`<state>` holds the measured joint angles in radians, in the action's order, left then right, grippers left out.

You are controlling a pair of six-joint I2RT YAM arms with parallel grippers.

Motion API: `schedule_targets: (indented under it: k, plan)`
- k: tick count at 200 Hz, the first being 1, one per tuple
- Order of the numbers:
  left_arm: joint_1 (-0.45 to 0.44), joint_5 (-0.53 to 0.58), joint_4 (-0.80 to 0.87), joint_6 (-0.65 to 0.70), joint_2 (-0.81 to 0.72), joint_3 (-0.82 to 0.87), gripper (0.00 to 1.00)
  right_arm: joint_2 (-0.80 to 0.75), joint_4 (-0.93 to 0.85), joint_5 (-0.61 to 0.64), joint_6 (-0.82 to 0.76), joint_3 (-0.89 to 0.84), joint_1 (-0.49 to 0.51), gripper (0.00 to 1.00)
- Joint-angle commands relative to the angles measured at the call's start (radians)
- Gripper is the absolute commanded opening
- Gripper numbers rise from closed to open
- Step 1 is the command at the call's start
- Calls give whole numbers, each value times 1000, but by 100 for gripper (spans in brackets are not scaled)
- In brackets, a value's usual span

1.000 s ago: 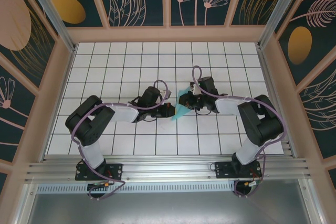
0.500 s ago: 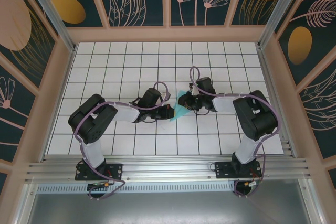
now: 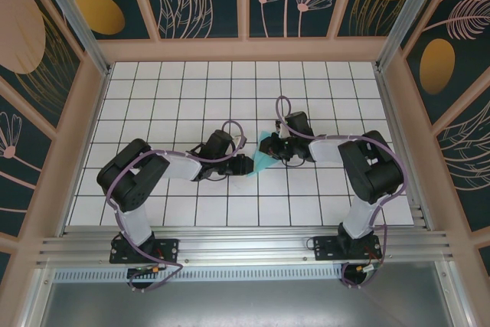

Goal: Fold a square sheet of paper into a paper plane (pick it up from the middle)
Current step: Fourth fold the wing at the center of the table.

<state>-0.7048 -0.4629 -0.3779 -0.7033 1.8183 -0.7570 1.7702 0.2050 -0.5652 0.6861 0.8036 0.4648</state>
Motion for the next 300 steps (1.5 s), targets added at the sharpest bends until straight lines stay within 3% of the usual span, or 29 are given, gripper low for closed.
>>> schedule_targets:
  k: [1,84,170,300]
  plan:
    - [8,5,1,26,-16,3,17,14,-2,18,-9,25,3,19]
    - [10,-15,31,37,16,-13,0,-12,-17,22,-23,22,2,21]
    - [39,-136,-43,-38,58,-14,0,-36,35,-31,-9,-13,-8,23]
    - [74,-189,-92,-130,74,-5,0,61,31,-39,-16,64,-6,23]
